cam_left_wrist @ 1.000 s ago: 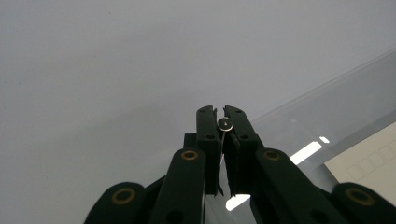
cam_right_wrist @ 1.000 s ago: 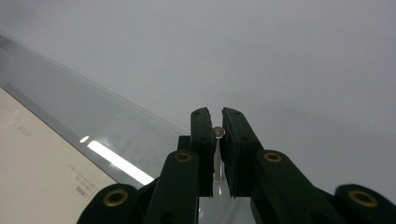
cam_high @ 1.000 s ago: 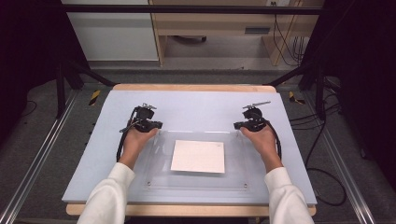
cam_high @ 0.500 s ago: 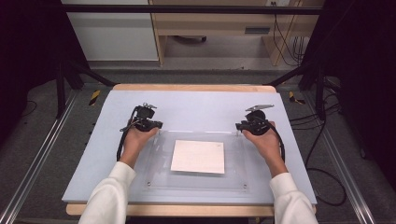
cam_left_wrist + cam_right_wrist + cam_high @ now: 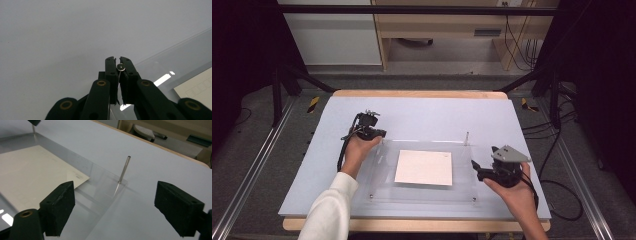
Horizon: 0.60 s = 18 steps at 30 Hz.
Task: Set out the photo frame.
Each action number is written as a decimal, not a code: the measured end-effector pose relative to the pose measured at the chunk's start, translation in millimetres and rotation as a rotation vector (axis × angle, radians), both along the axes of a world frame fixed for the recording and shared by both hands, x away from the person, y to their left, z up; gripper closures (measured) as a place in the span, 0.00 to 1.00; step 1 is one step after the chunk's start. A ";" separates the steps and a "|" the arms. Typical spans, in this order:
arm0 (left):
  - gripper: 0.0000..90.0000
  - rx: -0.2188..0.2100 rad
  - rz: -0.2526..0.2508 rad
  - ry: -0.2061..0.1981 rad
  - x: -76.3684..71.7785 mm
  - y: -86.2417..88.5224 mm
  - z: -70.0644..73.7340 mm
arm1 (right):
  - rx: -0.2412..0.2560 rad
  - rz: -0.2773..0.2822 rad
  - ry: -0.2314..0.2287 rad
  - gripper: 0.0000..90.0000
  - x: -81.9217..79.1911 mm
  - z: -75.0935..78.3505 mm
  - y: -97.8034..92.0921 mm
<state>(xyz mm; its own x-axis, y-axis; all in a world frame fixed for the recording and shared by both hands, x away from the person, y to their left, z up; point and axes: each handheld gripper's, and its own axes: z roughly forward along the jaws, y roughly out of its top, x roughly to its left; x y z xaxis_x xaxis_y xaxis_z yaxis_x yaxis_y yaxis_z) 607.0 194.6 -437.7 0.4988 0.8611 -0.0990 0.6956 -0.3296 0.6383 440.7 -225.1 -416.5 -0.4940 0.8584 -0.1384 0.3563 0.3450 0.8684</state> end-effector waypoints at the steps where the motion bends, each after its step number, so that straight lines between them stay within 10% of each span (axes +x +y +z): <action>1: 0.94 0.001 0.003 -0.001 -0.1 -0.7 0.0 | 0.009 0.004 -0.010 0.17 -7.8 -1.9 0.2; 18: 0.94 0.003 0.017 0.020 2.3 -2.1 0.7 | -0.152 0.201 0.051 0.14 -74.6 -37.0 14.0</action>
